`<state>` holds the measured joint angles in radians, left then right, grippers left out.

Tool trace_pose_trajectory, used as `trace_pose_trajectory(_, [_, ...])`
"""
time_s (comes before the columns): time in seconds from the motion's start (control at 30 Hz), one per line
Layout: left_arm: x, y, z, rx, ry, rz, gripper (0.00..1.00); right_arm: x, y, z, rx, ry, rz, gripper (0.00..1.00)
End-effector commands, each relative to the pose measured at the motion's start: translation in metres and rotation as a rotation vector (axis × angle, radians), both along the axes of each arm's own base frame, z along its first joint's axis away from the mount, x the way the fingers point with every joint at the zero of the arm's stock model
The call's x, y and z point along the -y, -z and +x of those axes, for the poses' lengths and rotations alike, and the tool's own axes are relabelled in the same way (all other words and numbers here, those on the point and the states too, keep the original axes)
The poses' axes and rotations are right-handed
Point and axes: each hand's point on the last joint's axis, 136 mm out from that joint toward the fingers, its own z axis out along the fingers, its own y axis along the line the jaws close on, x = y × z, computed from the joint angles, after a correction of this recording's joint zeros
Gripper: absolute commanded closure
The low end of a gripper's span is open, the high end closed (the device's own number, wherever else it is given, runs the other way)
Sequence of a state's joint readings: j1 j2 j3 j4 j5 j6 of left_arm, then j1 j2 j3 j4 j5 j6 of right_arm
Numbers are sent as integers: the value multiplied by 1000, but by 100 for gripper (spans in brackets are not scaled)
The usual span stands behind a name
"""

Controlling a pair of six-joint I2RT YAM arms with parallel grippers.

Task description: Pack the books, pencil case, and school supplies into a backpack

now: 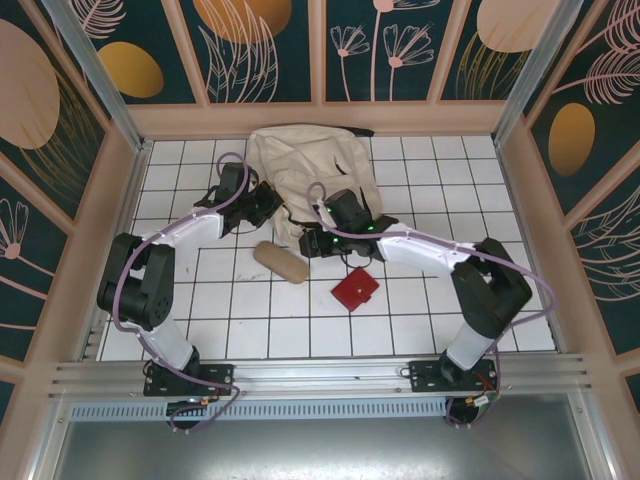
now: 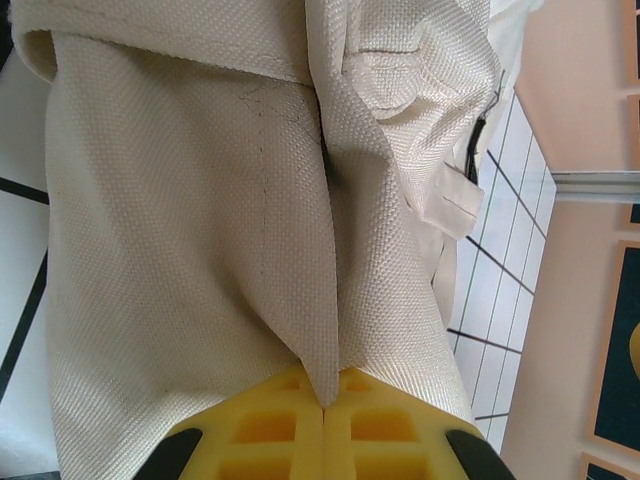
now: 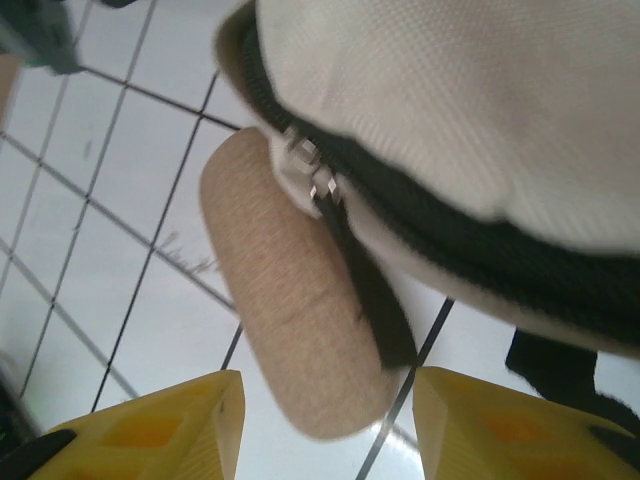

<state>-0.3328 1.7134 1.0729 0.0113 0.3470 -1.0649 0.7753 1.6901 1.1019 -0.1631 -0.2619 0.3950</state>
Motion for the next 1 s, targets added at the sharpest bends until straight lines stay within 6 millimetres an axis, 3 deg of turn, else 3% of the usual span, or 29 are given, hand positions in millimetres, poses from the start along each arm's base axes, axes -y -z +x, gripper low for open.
trace_pose_trajectory(0.0, [7,-20,2,66,35,-31,100,-10,-13,28,113,79,-18,53])
trace_pose_trajectory(0.2, [8,-21,2,68,40,-35,100,-8,-4,46,162,137,-107,51])
trace_pose_trajectory(0.33, [9,-21,2,67,43,-37,100,-7,1,47,169,135,-126,48])
trace_pose_trajectory(0.43, [9,-21,2,67,40,-37,100,-16,2,44,153,93,-99,60])
trace_pose_trajectory(0.53, [5,-20,4,68,21,-23,100,-17,-2,41,148,85,-97,85])
trace_pose_trajectory(0.6, [1,-18,5,66,-1,1,100,-5,-7,41,158,117,-129,100])
trace_pose_trajectory(0.77, [-25,-4,12,62,-87,113,100,34,-14,31,118,176,-176,100])
trace_pose_trajectory(0.97, [-60,17,16,51,-178,247,100,80,-2,28,66,238,-277,100])
